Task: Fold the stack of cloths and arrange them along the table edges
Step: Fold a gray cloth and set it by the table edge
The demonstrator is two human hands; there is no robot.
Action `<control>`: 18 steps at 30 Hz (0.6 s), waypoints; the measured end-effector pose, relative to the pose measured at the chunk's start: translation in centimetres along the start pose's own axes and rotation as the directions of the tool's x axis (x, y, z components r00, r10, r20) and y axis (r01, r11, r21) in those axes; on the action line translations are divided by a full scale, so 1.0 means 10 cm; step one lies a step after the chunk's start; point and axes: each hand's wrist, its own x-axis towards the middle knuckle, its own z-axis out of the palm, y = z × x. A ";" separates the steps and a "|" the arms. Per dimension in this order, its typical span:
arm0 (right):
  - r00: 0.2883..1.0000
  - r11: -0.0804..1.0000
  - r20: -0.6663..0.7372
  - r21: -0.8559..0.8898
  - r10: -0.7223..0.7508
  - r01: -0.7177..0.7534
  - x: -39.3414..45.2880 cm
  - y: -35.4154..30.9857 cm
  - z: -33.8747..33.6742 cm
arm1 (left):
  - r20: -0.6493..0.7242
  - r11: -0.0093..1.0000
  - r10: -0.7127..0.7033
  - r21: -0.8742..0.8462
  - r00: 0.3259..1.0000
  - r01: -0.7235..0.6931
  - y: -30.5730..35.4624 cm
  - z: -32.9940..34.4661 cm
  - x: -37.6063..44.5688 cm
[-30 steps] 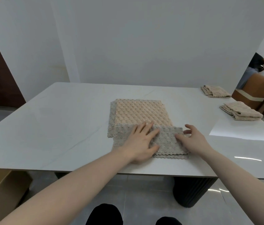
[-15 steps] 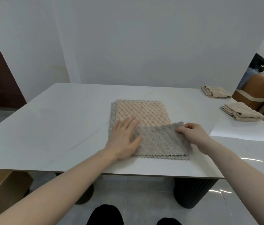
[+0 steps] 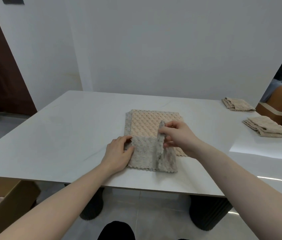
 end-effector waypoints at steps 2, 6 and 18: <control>1.000 1.000 0.005 -0.004 0.003 -0.003 0.04 0.01 0.16 | -0.015 0.998 -0.013 -0.057 1.000 0.012 -0.02 -0.02 0.00; 0.999 1.000 0.033 -0.016 0.023 -0.022 0.14 0.09 0.44 | -0.014 0.983 -0.055 -0.178 0.998 0.052 0.01 -0.06 -0.01; 0.999 0.997 0.026 0.074 -0.035 0.033 0.16 0.33 0.56 | 0.034 0.920 -0.125 -0.370 0.992 0.129 0.00 -0.10 -0.01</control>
